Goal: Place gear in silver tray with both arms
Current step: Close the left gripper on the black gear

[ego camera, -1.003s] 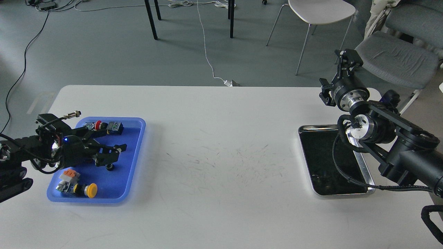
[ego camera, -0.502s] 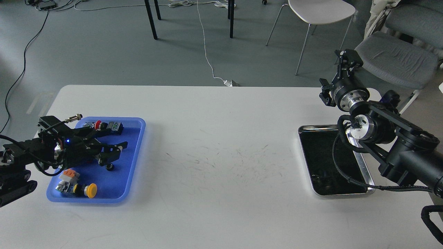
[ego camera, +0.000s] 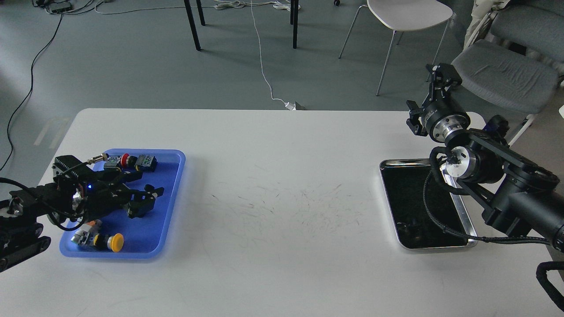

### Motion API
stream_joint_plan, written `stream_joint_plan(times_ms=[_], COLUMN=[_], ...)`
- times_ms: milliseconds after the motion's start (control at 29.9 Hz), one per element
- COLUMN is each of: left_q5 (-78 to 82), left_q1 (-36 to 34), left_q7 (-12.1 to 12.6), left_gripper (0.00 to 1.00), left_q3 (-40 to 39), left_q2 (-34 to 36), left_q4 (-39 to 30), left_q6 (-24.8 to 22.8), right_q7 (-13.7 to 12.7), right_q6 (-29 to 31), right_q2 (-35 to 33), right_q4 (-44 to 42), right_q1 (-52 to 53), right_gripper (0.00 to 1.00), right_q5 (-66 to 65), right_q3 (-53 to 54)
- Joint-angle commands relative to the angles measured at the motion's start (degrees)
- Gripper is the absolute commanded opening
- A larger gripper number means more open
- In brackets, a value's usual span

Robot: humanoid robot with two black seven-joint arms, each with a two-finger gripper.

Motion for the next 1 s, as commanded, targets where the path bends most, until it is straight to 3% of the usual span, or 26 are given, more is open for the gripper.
stream_joint_plan(times_ms=[0,970], left_q5=[0.07,0.07], left_q1=[0.35,1.76], left_q7=[0.00,0.00], left_gripper=[0.74,0.47], left_q3=[0.00,0.00], left_q2=[-0.49,-1.55], left_q4=[0.74,2.94], left_q6=[0.09,1.33], right_q7=[0.00,0.18], right_q6=[-0.01,0.08], right_q2=[-0.08,0.10], right_q4=[0.00,-0.26], right_q1=[-0.08,-0.52], right_gripper=[0.99,0.99], right_q5=[0.00,0.00], right_q3=[-0.04,-0.21])
